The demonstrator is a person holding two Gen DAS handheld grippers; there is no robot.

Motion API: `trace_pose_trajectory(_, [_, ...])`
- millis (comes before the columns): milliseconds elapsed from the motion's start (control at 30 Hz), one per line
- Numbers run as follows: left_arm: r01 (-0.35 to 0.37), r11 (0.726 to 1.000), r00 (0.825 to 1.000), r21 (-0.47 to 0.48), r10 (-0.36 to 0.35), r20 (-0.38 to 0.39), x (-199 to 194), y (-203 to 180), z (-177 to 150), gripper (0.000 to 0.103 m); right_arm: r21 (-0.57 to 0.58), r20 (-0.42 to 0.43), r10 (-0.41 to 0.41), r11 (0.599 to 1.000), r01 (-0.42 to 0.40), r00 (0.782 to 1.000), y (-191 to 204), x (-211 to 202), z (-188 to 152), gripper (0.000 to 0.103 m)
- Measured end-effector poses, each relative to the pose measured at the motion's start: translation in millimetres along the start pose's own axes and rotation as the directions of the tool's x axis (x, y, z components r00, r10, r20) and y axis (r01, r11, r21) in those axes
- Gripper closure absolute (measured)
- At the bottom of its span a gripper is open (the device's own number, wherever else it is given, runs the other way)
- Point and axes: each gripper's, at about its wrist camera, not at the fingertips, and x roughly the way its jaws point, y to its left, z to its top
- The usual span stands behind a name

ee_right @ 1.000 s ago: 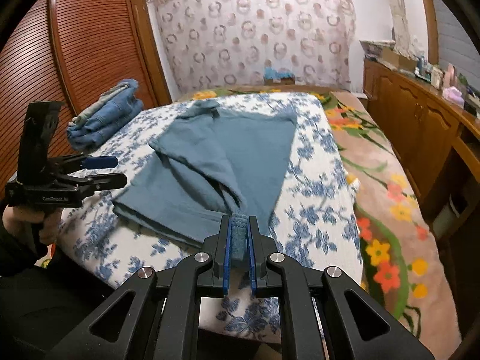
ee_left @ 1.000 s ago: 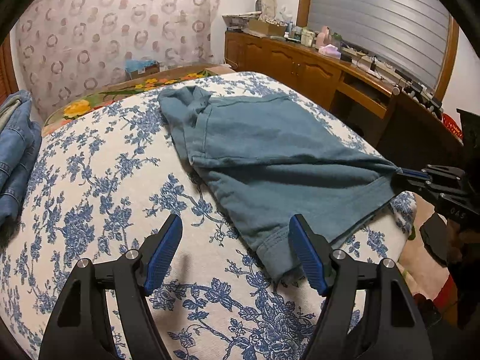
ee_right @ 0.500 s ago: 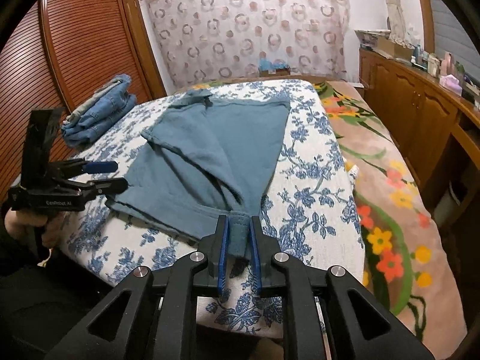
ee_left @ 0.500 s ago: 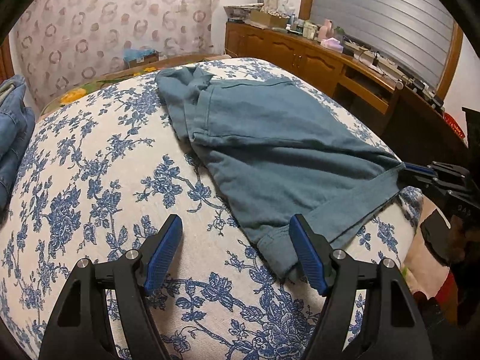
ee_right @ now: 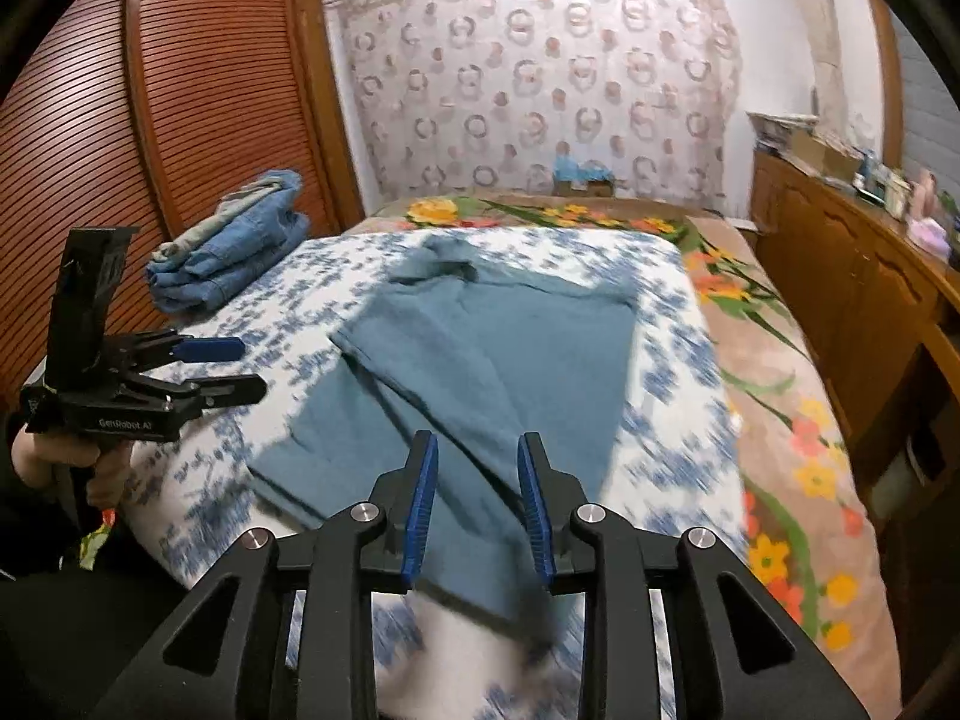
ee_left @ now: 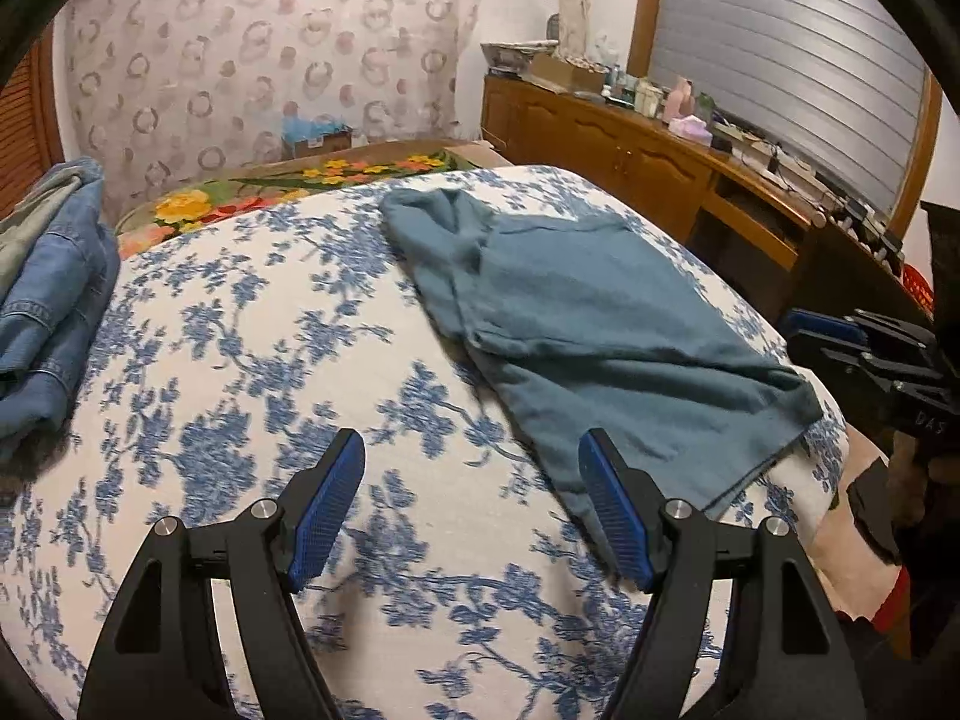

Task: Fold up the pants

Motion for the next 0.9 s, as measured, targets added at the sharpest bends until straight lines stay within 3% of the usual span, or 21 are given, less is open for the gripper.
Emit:
trace_pose_trajectory(100, [-0.014, 1.000, 1.000, -0.009, 0.014, 0.014, -4.1, 7.5, 2.1, 0.028, -0.004, -0.004, 0.035, 0.999, -0.035, 0.999, 7.2, 21.9, 11.2, 0.064])
trace_pose_trajectory(367, [-0.044, 0.999, 0.998, -0.032, 0.045, 0.038, -14.9, 27.2, 2.0, 0.028, -0.093, -0.094, 0.110, 0.989, -0.119, 0.989, 30.1, 91.7, 34.9, 0.063])
trace_pose_trajectory(700, [-0.053, 0.996, 0.997, -0.073, 0.057, 0.047, -18.7, 44.6, -2.8, 0.028, -0.155, -0.139, 0.129, 0.976, -0.150, 0.982, 46.1, 133.2, 53.1, 0.063])
trace_pose_trajectory(900, [-0.047, 0.996, 0.998, -0.076, 0.050, 0.033, -13.2, 44.1, -6.3, 0.028, -0.198, -0.194, 0.098, 0.971, -0.137, 0.976, 56.0, 161.7, 56.8, 0.065])
